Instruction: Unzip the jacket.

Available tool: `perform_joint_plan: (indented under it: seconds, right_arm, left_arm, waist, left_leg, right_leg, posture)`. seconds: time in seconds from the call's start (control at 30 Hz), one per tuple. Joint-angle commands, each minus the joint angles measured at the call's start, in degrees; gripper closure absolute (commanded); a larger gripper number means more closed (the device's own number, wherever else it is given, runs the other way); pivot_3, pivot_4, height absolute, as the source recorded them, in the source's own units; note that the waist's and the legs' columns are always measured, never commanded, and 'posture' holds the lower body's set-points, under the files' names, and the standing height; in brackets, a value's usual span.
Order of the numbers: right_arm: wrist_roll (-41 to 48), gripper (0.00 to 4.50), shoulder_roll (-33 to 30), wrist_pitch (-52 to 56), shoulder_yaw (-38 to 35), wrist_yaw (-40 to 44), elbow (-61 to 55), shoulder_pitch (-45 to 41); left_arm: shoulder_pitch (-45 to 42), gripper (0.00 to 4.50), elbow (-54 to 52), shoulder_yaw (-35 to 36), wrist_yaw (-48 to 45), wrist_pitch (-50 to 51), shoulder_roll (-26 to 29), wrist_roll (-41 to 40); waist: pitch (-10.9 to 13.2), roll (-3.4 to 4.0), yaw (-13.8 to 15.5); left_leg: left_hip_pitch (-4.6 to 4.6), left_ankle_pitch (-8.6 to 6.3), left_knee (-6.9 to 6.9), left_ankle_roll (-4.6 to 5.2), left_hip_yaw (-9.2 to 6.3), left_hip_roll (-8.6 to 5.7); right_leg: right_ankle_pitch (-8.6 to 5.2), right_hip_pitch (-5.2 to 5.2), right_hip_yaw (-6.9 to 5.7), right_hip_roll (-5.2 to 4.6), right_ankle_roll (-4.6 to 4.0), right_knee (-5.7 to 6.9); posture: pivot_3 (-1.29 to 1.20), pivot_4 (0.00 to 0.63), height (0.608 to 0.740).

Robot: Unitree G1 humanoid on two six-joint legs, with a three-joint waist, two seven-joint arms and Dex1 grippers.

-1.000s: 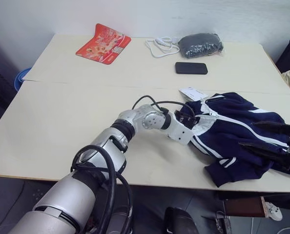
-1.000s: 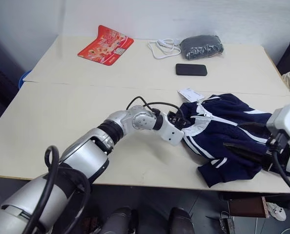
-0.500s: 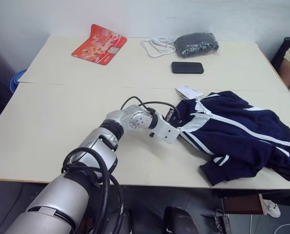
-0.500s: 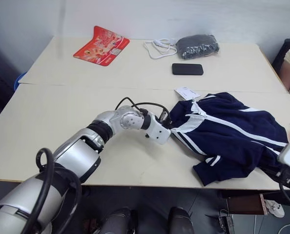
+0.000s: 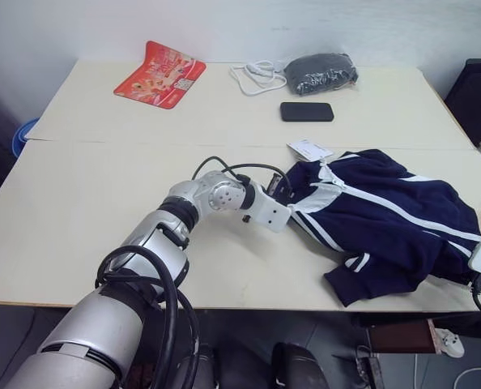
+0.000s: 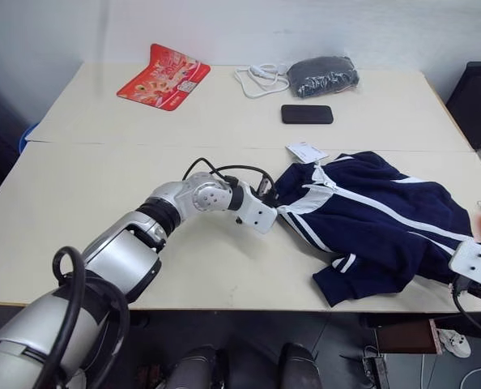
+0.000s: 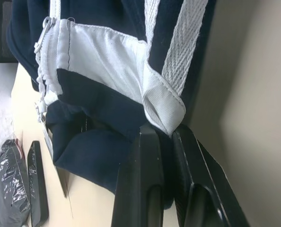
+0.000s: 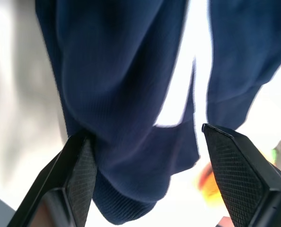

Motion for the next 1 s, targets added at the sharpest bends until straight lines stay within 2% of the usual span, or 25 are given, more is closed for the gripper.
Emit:
perform_joint_plan:
  seconds: [0.03, 0.13, 0.3, 0.37, 0.47, 0.57, 0.7, 0.87, 1.0]
  right_arm:
    - [-0.2, 1.37, -1.5, -1.3, 2.5, -0.9, 5.3, -3.9]
    - [-0.1, 2.21, -2.1, -2.7, 3.5, -0.1, 6.4, -4.6]
    - [2.3, 4.01, -1.8, -1.6, 3.2, 1.6, 1.5, -5.2]
    - [2.5, 4.46, -1.5, -1.0, 4.1, 1.9, -1.7, -6.1]
    - [2.2, 4.46, -0.4, 0.2, 6.7, 1.4, -5.3, -9.0]
    - [0.2, 4.46, 1.5, 0.3, 12.6, 0.3, -6.6, -15.0]
    - [-2.5, 4.46, 4.7, -1.8, 20.0, -0.5, -5.1, -23.4]
    - [1.0, 4.46, 7.4, -2.4, 24.2, 3.7, -8.6, -27.2]
    - [5.6, 4.46, 6.9, -3.5, 23.9, 7.8, -13.4, -24.0]
  left_arm:
    - [-0.7, 4.5, -1.4, 1.2, 0.4, 0.2, 0.3, -0.8]
    - [-0.3, 4.5, -1.8, 1.5, 0.0, -0.2, 0.9, -1.0]
    - [1.2, 4.5, -3.0, 3.1, -2.3, -1.1, 4.2, -2.7]
    - [2.3, 4.5, -3.9, 4.2, -3.8, -1.8, 6.8, -3.6]
    - [4.0, 4.5, -5.6, 5.3, -5.6, -2.7, 11.0, -4.4]
    - [6.2, 4.5, -8.0, 7.2, -8.1, -3.2, 16.2, -6.3]
    - [11.6, 4.5, -16.3, 10.9, -14.0, -2.2, 22.0, -12.0]
    - [28.5, 4.5, -43.2, 17.2, -22.4, 7.8, 31.7, -21.6]
    - [44.8, 4.5, -66.3, 23.5, -22.2, 13.7, 39.3, -20.5]
  waist:
    - [0.0, 0.01, -0.1]
    - [0.0, 0.01, -0.1]
    - [0.0, 0.01, -0.4]
    - [0.0, 0.01, -0.9]
    - [0.0, 0.02, -1.4]
    - [0.0, 0.02, -1.9]
    - [0.0, 0.02, -2.3]
    - [0.0, 0.03, -2.4]
    - [0.0, 0.04, -2.4]
  left_leg:
    - [0.0, 0.0, 0.01, 0.0, 0.0, 0.0]
    - [0.0, 0.01, -0.02, -0.02, -0.01, 0.01]
    - [0.01, 0.01, 0.0, -0.02, -0.01, 0.01]
    - [0.01, 0.02, -0.02, -0.04, -0.02, 0.03]
    - [0.02, 0.03, -0.03, -0.05, -0.01, 0.06]
    - [0.06, 0.04, -0.02, -0.08, -0.03, 0.09]
    - [0.03, 0.05, 0.0, -0.09, -0.06, 0.1]
    - [0.02, 0.04, 0.02, -0.09, -0.1, 0.1]
    - [0.04, 0.03, -0.01, -0.1, -0.2, 0.17]
  right_leg:
    - [0.0, 0.0, 0.01, 0.0, 0.0, 0.0]
    - [0.0, -0.01, -0.02, 0.0, 0.0, 0.02]
    - [0.0, -0.01, -0.02, 0.0, 0.0, 0.02]
    - [0.0, -0.02, -0.03, 0.02, 0.0, 0.04]
    - [0.0, -0.04, 0.0, 0.03, 0.0, 0.06]
    - [0.0, -0.04, 0.0, 0.06, 0.0, 0.11]
    - [0.0, -0.06, -0.02, 0.05, -0.01, 0.16]
    - [-0.01, -0.06, -0.03, 0.04, -0.01, 0.2]
    - [-0.01, -0.09, -0.04, 0.04, -0.03, 0.23]
  posture:
    - [0.0, 0.15, 0.74]
    - [0.0, 0.15, 0.74]
    - [0.0, 0.15, 0.74]
    - [0.0, 0.15, 0.74]
    - [0.0, 0.15, 0.74]
    - [0.0, 0.15, 0.74]
    - [0.0, 0.15, 0.74]
    - [0.0, 0.15, 0.74]
    - [0.0, 0.15, 0.74]
